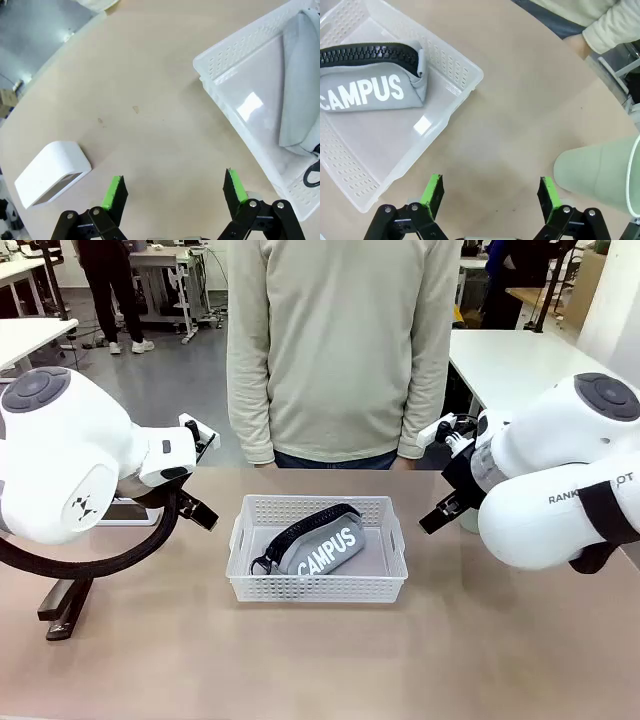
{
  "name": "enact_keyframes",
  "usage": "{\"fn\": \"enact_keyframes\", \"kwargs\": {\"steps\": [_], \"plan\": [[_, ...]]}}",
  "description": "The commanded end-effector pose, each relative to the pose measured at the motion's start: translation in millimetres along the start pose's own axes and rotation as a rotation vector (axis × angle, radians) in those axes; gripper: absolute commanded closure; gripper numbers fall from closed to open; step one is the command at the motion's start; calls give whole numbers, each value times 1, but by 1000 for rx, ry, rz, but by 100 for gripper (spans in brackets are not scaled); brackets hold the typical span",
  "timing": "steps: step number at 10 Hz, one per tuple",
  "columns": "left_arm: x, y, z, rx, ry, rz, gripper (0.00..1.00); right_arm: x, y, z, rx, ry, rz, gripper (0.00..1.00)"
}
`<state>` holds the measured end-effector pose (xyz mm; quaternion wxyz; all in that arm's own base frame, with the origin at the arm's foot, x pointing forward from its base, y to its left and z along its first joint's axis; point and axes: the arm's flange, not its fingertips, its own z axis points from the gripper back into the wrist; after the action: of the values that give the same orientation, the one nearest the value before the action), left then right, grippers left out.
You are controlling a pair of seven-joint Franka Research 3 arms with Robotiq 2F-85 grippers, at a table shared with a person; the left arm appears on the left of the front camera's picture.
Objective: Efficiently arrange items inside the basket to fit them all.
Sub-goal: Pick up the Digital clock and place it inside the Organizing basket.
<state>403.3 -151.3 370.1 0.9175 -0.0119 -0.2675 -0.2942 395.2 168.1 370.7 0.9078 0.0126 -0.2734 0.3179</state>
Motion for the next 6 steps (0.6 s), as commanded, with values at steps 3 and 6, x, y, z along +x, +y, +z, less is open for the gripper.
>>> {"fn": "enact_keyframes", "kwargs": {"steps": [3,6], "plan": [[0,0,0,0,0,0,0,0,0,0,0,0,0,0],[0,0,0,0,0,0,0,0,0,0,0,0,0,0]]}}
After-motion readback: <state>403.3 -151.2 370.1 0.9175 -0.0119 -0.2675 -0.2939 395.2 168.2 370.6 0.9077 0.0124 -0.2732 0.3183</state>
